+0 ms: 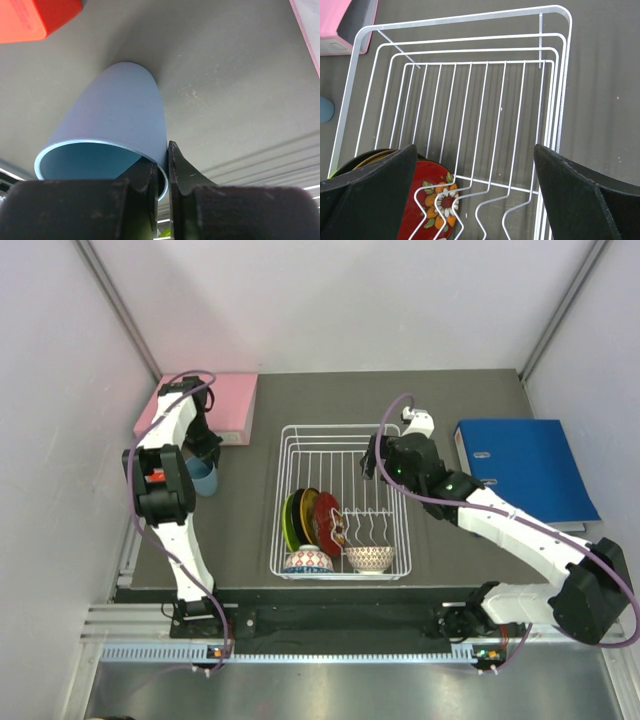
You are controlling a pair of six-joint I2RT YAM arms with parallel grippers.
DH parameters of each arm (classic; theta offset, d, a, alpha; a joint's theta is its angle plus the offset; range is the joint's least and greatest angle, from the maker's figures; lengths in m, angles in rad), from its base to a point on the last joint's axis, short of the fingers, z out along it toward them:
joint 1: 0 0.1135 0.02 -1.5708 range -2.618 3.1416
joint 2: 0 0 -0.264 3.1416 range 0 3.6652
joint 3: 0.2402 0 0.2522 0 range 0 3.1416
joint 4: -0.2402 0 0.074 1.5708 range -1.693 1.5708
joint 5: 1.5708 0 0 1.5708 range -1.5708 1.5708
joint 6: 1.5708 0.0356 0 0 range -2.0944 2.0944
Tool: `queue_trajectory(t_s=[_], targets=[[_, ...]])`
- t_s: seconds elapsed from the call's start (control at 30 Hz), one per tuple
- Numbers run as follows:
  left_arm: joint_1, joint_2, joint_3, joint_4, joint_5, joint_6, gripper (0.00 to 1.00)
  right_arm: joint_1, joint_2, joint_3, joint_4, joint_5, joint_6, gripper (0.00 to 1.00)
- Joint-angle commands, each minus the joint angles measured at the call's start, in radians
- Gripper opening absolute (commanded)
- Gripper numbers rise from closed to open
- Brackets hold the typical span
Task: Unload the mixed dishes from the dish rack
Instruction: Place the cup at the center of the board.
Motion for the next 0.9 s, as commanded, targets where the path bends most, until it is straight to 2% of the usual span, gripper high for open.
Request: queue_trajectory(t_s=[0.0, 0.17, 0.23, 0.27, 0.37, 0.47, 0.57, 0.7, 0.77, 0.8, 0.87], targets=[[0.003, -0.076, 0.022, -0.001, 0.025, 0.034, 0.13, 0.014, -0.002, 0.014, 0.045, -0.005, 0.0, 1.0], [0.003, -0.107, 0.036, 0.001, 0.036, 0.054, 0.22, 0.019, 0.01, 0.029, 0.044, -0.013, 0.0, 1.0], [0.003, -0.125, 0.032, 0.004, 0.035, 0.06, 0.28, 0.023, 0.01, 0.029, 0.045, -0.011, 0.0, 1.0], [0.003, -0.131, 0.025, 0.007, 0.035, 0.06, 0.46, 0.023, 0.01, 0.03, 0.044, -0.011, -0.001, 1.0], [0.003, -0.163, -0.021, 0.036, 0.03, 0.07, 0.65, 0.026, 0.012, 0.029, 0.045, -0.011, -0.001, 1.0], [0.003, -0.18, -0.053, 0.045, 0.028, 0.071, 0.77, 0.025, 0.012, 0.026, 0.047, -0.011, -0.001, 1.0], [0.001, -0.189, -0.063, 0.045, 0.03, 0.07, 0.8, 0.028, 0.012, 0.026, 0.047, -0.013, -0.001, 1.0], [-0.022, -0.272, -0.049, 0.074, -0.013, 0.06, 0.93, 0.034, -0.005, 0.021, 0.056, -0.011, -0.009, 1.0], [-0.057, -0.341, -0.014, 0.096, -0.082, 0.054, 0.95, 0.035, -0.011, 0.018, 0.068, -0.01, -0.015, 1.0], [-0.077, -0.366, -0.001, 0.136, -0.108, 0.059, 0.99, 0.037, -0.019, 0.015, 0.079, -0.011, -0.024, 1.0], [-0.163, -0.442, 0.02, 0.18, -0.174, 0.088, 0.99, 0.04, -0.022, 0.02, 0.082, -0.006, -0.038, 1.0]])
